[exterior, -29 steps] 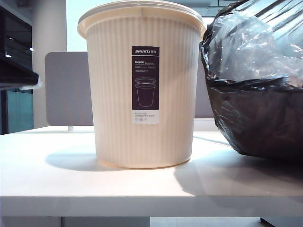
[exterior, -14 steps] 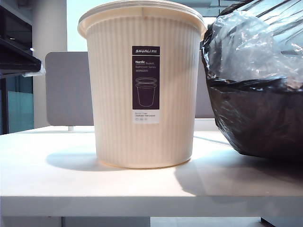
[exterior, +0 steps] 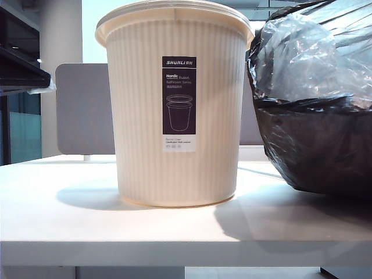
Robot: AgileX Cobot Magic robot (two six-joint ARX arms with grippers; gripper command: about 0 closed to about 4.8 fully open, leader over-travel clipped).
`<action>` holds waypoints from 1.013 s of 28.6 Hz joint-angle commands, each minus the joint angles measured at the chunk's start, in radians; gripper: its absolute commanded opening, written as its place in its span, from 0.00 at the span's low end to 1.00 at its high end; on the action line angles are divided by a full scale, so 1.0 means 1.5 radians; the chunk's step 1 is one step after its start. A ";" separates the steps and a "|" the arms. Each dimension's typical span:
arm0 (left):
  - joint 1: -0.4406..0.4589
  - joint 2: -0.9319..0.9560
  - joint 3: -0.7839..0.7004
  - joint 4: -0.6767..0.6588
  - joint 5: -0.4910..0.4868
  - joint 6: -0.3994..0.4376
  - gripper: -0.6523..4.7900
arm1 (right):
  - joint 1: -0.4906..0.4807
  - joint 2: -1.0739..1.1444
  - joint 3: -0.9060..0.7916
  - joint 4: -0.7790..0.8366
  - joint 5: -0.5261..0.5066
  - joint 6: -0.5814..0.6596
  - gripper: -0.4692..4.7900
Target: Open the ring lid of the trash can, pull out the black garbage bag inside, and place it on the table.
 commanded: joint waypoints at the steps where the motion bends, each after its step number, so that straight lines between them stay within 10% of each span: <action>1: 0.000 0.000 0.002 0.015 -0.005 0.027 0.11 | 0.001 0.000 -0.006 0.013 0.003 0.003 0.09; 10: -0.001 0.000 0.002 0.014 -0.101 0.030 0.11 | 0.001 0.000 -0.035 -0.013 0.000 0.003 0.09; 29: 0.000 0.000 -0.028 0.021 -0.089 0.054 0.11 | 0.001 -0.001 -0.038 -0.127 -0.001 -0.015 0.09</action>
